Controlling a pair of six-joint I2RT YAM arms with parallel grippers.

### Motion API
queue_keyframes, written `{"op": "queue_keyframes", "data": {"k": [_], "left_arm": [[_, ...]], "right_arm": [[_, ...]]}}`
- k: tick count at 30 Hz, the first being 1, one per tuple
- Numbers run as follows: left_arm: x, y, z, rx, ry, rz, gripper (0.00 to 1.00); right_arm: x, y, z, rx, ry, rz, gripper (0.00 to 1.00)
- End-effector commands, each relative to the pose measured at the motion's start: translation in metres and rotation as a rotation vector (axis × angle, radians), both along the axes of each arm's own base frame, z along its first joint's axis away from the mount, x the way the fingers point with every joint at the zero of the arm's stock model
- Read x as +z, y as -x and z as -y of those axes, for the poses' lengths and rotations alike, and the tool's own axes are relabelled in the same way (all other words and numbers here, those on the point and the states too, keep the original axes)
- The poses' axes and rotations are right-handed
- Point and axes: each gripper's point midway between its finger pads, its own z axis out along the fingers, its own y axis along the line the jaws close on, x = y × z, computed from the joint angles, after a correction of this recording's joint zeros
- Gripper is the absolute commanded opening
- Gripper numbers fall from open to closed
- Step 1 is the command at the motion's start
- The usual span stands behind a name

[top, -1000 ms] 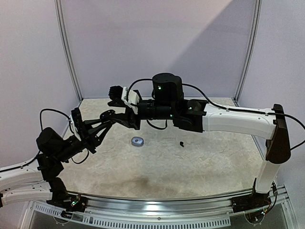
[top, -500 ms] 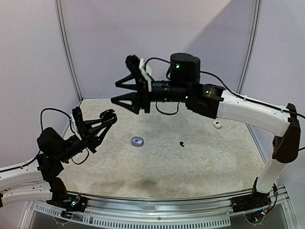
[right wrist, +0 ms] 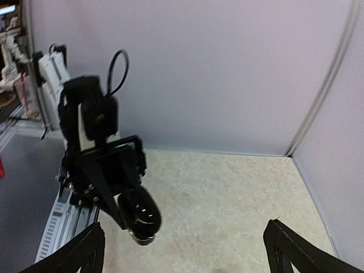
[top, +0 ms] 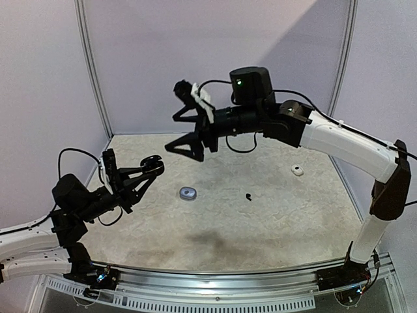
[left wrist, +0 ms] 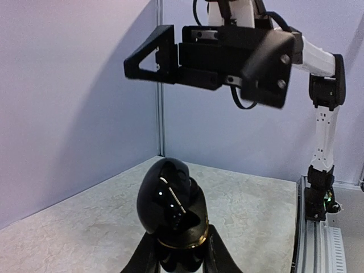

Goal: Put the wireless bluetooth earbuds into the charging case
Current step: Open the charging case at the center of the board.

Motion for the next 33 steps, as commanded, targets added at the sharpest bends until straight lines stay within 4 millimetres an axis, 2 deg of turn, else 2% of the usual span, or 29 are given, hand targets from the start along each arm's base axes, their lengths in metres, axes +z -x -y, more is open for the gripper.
{"op": "queue_keyframes", "data": {"k": [1,5,9,14,23,33], "left_arm": [[-0.01,0.009,0.008,-0.067,-0.032,0.003,0.0],[-0.01,0.009,0.01,-0.082,-0.038,0.001,0.0],[-0.009,0.011,0.013,-0.098,-0.05,0.012,0.0],[-0.007,0.012,0.015,-0.108,-0.055,0.024,0.0],[-0.011,0.016,0.019,-0.136,-0.093,0.054,0.0],[-0.02,0.021,0.022,-0.158,-0.164,0.125,0.0]], "right_arm": [[-0.031,0.042,-0.012,0.185,0.102,0.131,0.99],[-0.041,0.038,-0.023,0.162,0.154,0.148,0.99],[-0.063,0.032,-0.037,0.124,0.227,0.174,0.99],[-0.071,0.027,-0.044,0.103,0.253,0.181,0.97],[-0.069,0.014,-0.048,0.033,0.249,0.187,0.94],[-0.068,0.01,-0.051,0.009,0.26,0.148,0.89]]}}
